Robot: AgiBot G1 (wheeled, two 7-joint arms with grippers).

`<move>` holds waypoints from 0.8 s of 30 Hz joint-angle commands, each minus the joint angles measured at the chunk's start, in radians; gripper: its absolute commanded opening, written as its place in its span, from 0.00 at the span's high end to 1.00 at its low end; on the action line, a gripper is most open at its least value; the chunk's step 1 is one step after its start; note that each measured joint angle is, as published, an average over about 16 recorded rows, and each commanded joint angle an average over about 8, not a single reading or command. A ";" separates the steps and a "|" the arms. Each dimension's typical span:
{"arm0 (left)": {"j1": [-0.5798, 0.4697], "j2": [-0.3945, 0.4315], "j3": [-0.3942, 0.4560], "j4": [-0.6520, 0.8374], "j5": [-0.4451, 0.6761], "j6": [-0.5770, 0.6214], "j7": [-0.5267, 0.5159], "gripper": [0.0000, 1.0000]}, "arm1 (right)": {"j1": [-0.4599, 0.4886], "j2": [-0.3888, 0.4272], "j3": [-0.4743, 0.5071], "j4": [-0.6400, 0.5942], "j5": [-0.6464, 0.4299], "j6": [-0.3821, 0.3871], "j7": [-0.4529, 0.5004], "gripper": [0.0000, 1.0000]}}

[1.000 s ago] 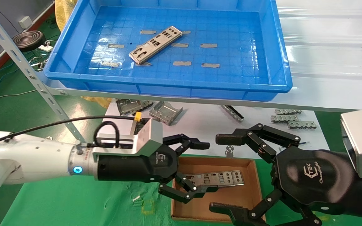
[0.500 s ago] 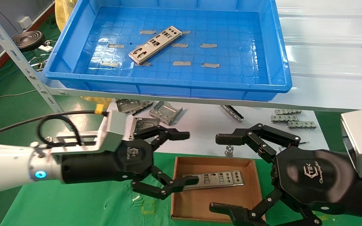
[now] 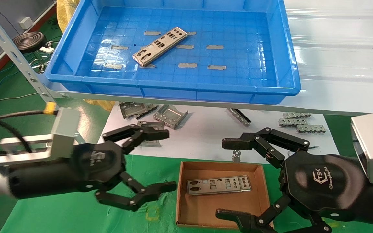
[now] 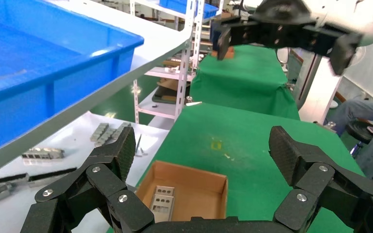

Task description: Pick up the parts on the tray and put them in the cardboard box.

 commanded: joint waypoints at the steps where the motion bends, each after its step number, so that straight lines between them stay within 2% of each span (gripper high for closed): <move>1: 0.016 -0.023 -0.023 -0.032 -0.003 0.001 -0.018 0.00 | 0.000 0.000 0.000 0.000 0.000 0.000 0.000 0.00; 16: 0.131 -0.191 -0.194 -0.272 -0.029 0.007 -0.152 0.00 | 0.000 0.000 0.000 0.000 0.000 0.000 0.000 0.00; 24: 0.166 -0.241 -0.246 -0.344 -0.037 0.010 -0.187 0.00 | 0.000 0.000 -0.001 0.000 0.001 0.001 0.000 0.00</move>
